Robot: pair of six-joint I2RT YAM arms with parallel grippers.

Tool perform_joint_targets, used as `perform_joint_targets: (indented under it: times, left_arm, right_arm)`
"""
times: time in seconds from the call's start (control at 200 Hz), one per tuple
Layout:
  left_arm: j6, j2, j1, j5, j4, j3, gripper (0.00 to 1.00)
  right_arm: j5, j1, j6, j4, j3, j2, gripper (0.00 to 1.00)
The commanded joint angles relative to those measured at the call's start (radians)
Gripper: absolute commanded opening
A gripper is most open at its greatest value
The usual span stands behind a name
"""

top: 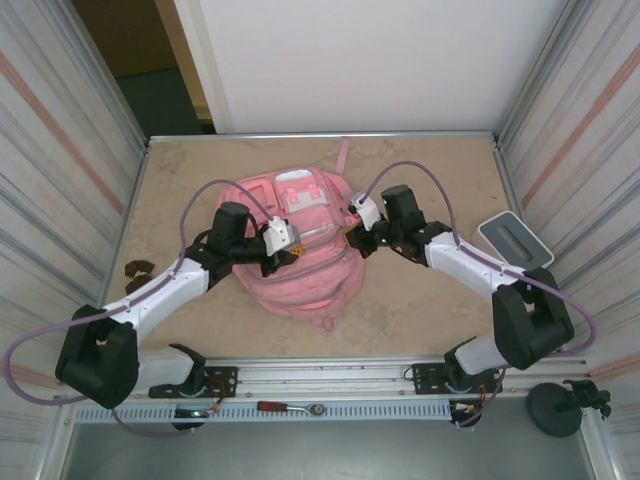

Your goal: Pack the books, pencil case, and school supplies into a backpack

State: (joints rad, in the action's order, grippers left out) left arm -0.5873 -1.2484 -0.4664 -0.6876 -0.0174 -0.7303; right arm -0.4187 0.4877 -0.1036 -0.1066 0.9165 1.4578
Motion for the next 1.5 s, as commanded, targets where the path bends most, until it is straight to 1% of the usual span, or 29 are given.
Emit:
perform_joint_targets:
  times: [0.0, 0.105, 0.205, 0.286, 0.401, 0.486, 0.551, 0.671, 0.782, 0.887, 0.912, 0.962, 1.022, 1.057, 1.132, 1.162, 1.237, 1.267, 1.383, 1.438, 1.498]
  left_arm:
    - [-0.043, 0.045, 0.008, -0.157, 0.008, -0.029, 0.00]
    - [-0.060, 0.020, 0.004, -0.189, 0.002, -0.057, 0.00]
    - [-0.081, 0.001, -0.007, -0.191, -0.002, -0.077, 0.00]
    - [-0.086, -0.013, -0.011, -0.191, 0.000, -0.088, 0.00]
    - [-0.082, -0.036, -0.016, -0.183, 0.016, -0.100, 0.00]
    - [-0.080, -0.062, -0.034, -0.161, 0.026, -0.119, 0.00]
    - [-0.078, -0.098, -0.057, -0.131, 0.024, -0.148, 0.00]
    - [-0.073, -0.192, -0.126, -0.072, 0.026, -0.227, 0.02]
    - [-0.060, -0.293, -0.203, 0.037, 0.020, -0.320, 0.05]
    - [-0.051, -0.349, -0.257, 0.160, -0.006, -0.396, 0.15]
    - [-0.038, -0.349, -0.261, 0.175, -0.004, -0.404, 0.19]
    - [0.001, -0.331, -0.261, 0.197, 0.024, -0.394, 0.34]
    - [0.044, -0.283, -0.257, 0.241, 0.082, -0.352, 0.48]
    - [0.071, -0.246, -0.252, 0.268, 0.124, -0.318, 0.54]
    - [0.151, -0.157, -0.233, 0.369, 0.199, -0.239, 0.65]
    - [0.183, -0.123, -0.218, 0.408, 0.215, -0.210, 0.68]
    - [0.282, -0.023, -0.167, 0.492, 0.250, -0.131, 0.74]
    - [0.318, 0.016, -0.140, 0.528, 0.261, -0.097, 0.78]
    - [0.441, 0.180, -0.035, 0.699, 0.281, 0.047, 0.81]
    - [0.488, 0.258, 0.022, 0.784, 0.288, 0.122, 0.85]
    - [0.524, 0.340, 0.082, 0.868, 0.298, 0.198, 0.87]
  right_arm:
    - [0.134, -0.046, 0.077, -0.074, 0.083, 0.071, 0.00]
    - [0.130, -0.046, 0.097, -0.117, 0.158, 0.144, 0.00]
    - [0.138, -0.047, 0.109, -0.143, 0.199, 0.192, 0.00]
    - [0.138, -0.053, 0.116, -0.149, 0.206, 0.199, 0.03]
    - [0.136, -0.071, 0.131, -0.155, 0.185, 0.161, 0.15]
    - [0.160, -0.092, 0.152, -0.161, 0.140, 0.093, 0.29]
    - [0.189, -0.121, 0.180, -0.164, 0.099, 0.028, 0.37]
    - [0.298, -0.175, 0.232, -0.172, 0.034, -0.090, 0.46]
    - [0.396, -0.213, 0.258, -0.163, -0.016, -0.191, 0.52]
    - [0.456, -0.237, 0.278, -0.150, -0.056, -0.274, 0.62]
    - [0.473, -0.239, 0.278, -0.148, -0.063, -0.292, 0.64]
    - [0.508, -0.240, 0.275, -0.150, -0.076, -0.321, 0.69]
    - [0.546, -0.239, 0.266, -0.153, -0.089, -0.350, 0.72]
    - [0.568, -0.239, 0.263, -0.149, -0.099, -0.365, 0.74]
    - [0.597, -0.239, 0.256, -0.136, -0.122, -0.393, 0.79]
    - [0.611, -0.239, 0.257, -0.130, -0.130, -0.402, 0.83]
    - [0.644, -0.238, 0.259, -0.107, -0.156, -0.428, 0.89]
    - [0.661, -0.238, 0.259, -0.095, -0.169, -0.440, 0.90]
    - [0.743, -0.239, 0.250, -0.048, -0.229, -0.464, 0.97]
    - [0.791, -0.243, 0.245, -0.020, -0.262, -0.464, 0.99]
    - [0.831, -0.251, 0.245, 0.022, -0.304, -0.464, 0.99]
